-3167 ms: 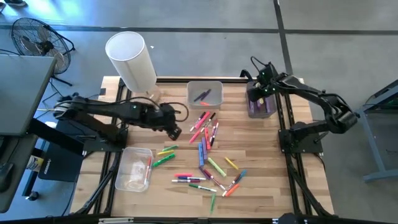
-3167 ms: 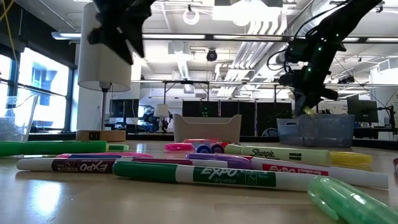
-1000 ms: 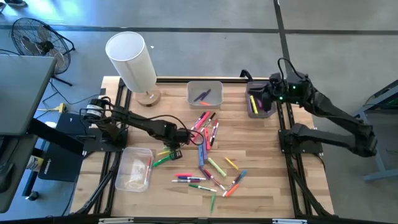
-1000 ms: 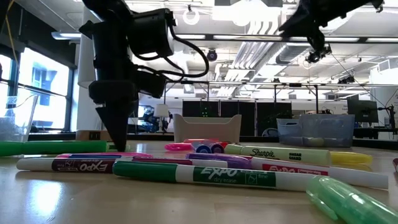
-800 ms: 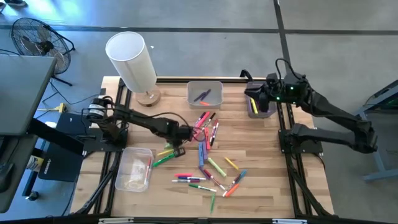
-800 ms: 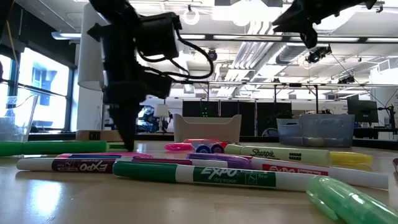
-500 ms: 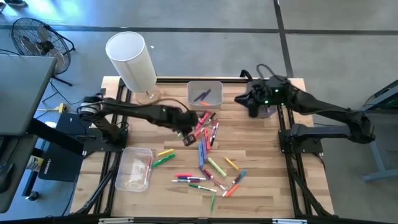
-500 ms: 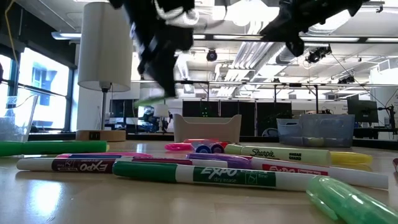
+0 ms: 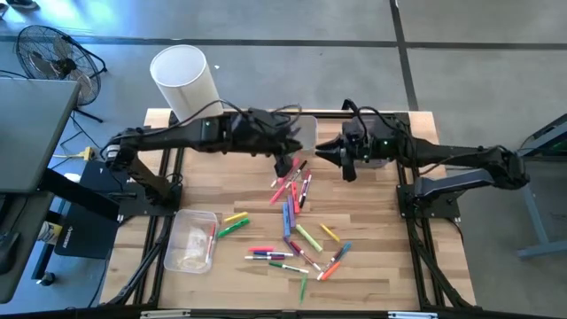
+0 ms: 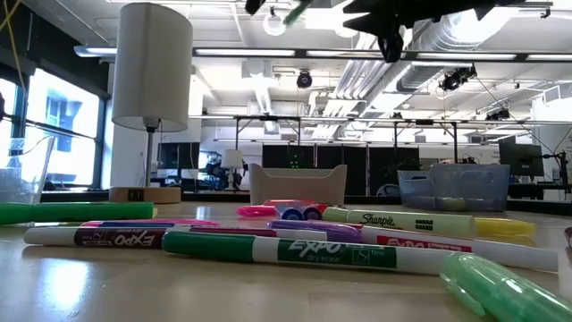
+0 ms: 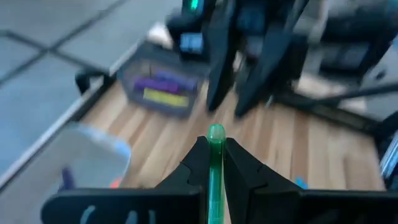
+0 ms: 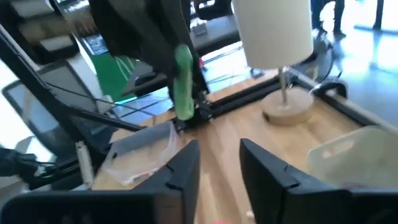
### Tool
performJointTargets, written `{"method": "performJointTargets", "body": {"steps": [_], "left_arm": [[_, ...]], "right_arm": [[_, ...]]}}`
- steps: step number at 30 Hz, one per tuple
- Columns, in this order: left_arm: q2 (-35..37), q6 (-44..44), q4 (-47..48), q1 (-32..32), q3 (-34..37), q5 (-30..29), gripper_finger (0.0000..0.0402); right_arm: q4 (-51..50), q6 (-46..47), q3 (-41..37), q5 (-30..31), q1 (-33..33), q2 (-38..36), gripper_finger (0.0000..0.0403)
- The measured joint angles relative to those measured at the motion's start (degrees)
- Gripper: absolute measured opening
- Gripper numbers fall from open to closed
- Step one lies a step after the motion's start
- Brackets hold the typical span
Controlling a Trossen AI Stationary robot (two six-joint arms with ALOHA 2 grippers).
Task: Pick & Place Markers
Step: Put the green pen into the white bin
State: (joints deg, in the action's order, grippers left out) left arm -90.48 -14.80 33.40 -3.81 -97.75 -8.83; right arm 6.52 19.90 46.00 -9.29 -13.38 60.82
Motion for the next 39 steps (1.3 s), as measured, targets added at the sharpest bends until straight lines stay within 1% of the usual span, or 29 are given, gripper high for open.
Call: {"method": "performJointTargets", "body": {"steps": [6,9,16,19,23,26,29,31,34,35,39], "left_arm": [[-0.3,0.04,-7.99,0.04,-0.18,0.99,0.0015],[-0.22,0.04,-12.16,0.04,-0.18,2.46,0.0016],[-1.12,1.05,-19.85,0.04,-0.22,3.78,0.0017],[-1.53,1.05,-20.48,0.04,-0.09,5.72,0.0018],[-3.07,0.25,-22.3,0.03,-0.38,6.34,0.0018],[-3.9,-0.03,-21.55,0.02,0.06,7.0,0.0018],[-4.74,0.0,-23.89,-0.04,-0.27,7.07,0.0018],[-4.87,0.12,-23.18,-0.09,-0.17,6.86,0.0018],[-4.94,0.15,-23.21,-0.11,-0.16,6.75,0.0019],[-4.94,0.15,-23.19,-0.11,-0.16,6.83,0.0019],[-4.94,0.59,-22.92,-0.09,-0.14,6.1,0.0024]], "right_arm": [[6.32,-3.35,0.0,2.26,3.4,0.33,0.0182],[9.65,-3.45,0.0,3.83,4.49,0.84,0.0203],[13.27,-3.23,0.07,4.32,4.82,2.0,0.0208],[16.99,-3.28,0.09,4.49,4.82,2.75,0.0208],[19.6,-3.43,0.09,4.65,4.85,3.61,0.0208],[18.61,-3.45,0.09,5.78,4.76,3.69,0.0196],[18.59,-3.85,0.11,6.89,4.8,3.54,0.0162],[17.88,-4.98,0.11,6.67,4.81,3.65,0.0124],[17.32,-5.96,0.11,6.09,4.82,3.6,0.0049],[17.03,-6.4,0.11,6.05,4.82,3.58,0.0032],[16.31,-6.67,0.13,5.96,4.8,3.58,0.0035]]}}
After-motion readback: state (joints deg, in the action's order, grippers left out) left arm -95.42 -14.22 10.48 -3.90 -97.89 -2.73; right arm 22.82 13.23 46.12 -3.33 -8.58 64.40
